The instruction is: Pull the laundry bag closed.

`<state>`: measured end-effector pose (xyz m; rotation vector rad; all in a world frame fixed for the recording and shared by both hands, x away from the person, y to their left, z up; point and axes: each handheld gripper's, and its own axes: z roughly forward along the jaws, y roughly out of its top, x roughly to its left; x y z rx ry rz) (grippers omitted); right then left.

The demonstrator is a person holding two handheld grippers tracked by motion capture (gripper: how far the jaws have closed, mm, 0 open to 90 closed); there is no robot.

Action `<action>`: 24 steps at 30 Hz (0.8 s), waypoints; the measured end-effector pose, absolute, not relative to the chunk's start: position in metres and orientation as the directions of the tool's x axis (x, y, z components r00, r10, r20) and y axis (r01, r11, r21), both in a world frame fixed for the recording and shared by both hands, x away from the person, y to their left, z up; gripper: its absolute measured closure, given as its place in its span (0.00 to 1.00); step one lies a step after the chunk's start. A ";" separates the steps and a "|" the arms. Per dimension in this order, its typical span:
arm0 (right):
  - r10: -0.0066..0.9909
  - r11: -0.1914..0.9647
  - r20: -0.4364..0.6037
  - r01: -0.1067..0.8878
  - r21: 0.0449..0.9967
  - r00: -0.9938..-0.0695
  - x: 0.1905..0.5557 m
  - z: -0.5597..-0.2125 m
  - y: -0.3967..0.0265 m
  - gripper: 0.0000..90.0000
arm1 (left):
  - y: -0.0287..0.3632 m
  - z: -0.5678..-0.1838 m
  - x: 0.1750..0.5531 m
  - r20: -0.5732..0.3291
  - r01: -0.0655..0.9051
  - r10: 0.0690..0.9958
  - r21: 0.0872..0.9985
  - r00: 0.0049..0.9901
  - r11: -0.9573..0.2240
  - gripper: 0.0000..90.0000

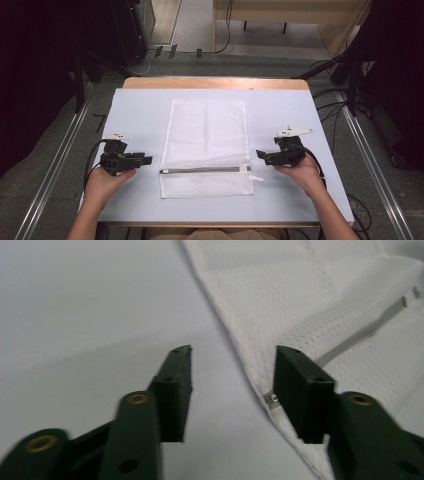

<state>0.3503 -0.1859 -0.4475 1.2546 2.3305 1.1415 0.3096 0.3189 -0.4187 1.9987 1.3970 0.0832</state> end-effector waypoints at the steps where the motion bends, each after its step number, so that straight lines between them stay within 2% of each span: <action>1: 0.795 0.322 0.126 0.588 0.742 -0.594 0.350 -0.448 -0.185 0.17 | 0.319 -0.419 0.310 -0.320 0.805 0.849 0.563 0.420 -0.186 0.51; 5: 0.792 0.342 0.119 0.598 0.725 -0.598 0.350 -0.449 -0.180 0.27 | 0.324 -0.418 0.310 -0.331 0.805 0.849 0.569 0.412 -0.168 0.50; 9: 0.781 0.364 0.111 0.592 0.719 -0.615 0.349 -0.450 -0.175 0.33 | 0.327 -0.420 0.311 -0.331 0.800 0.846 0.575 0.418 -0.171 0.45; 12: 0.776 0.366 0.115 0.591 0.719 -0.620 0.349 -0.450 -0.174 0.37 | 0.327 -0.419 0.312 -0.331 0.791 0.847 0.591 0.416 -0.158 0.46; 19: 0.782 0.344 0.163 0.635 0.692 -0.601 0.350 -0.451 -0.177 0.41 | 0.329 -0.420 0.315 -0.322 0.783 0.844 0.599 0.429 -0.170 0.42; 24: 0.780 0.341 0.164 0.631 0.697 -0.603 0.347 -0.448 -0.179 0.44 | 0.330 -0.420 0.318 -0.323 0.788 0.847 0.593 0.423 -0.167 0.42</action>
